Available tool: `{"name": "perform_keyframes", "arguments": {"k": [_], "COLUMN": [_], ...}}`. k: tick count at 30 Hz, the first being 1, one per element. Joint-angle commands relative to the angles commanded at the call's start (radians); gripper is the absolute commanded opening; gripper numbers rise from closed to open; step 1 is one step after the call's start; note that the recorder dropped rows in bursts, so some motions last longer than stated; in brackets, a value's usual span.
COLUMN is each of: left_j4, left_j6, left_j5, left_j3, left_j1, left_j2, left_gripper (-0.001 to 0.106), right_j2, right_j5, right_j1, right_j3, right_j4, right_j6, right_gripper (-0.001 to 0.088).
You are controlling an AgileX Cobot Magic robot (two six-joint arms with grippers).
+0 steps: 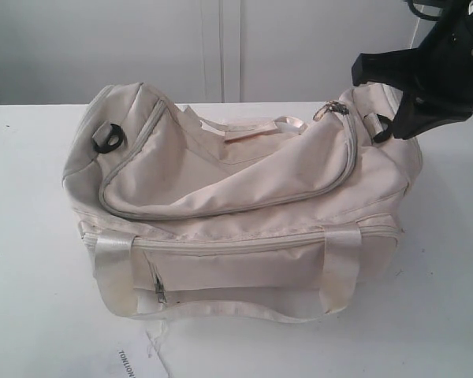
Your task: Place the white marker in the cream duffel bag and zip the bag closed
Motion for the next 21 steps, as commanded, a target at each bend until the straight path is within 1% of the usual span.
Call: {"name": "perform_keyframes", "arguments": {"k": [2,7,15,18,21], "left_j4": [0.0,0.0,0.007,0.044,0.1], "left_j6": [0.002,0.0,0.0,-0.025,-0.097], "left_j5": [-0.005,-0.024,-0.026,-0.026,-0.026], "left_j3": [0.014,0.055,0.057,0.057,0.057], "left_j1": [-0.013,-0.015,-0.015,-0.015,-0.015], "left_j2": [0.0,0.0,0.0,0.0,0.0], "left_gripper": [0.0,0.0,0.0,0.0,0.0], "right_j2": [0.0,0.0,0.0,0.0,0.0], "right_j5": [0.0,-0.002,-0.002,-0.002,-0.002], "right_j1": [0.0,0.0,0.0,0.0,0.0], "right_j3": [0.0,0.0,0.0,0.0,0.0], "right_j4": [0.0,0.0,0.0,0.0,0.0], "right_j6": [0.0,0.0,0.0,0.0,0.0], "right_gripper": [0.0,0.0,0.0,0.0,0.0]}}
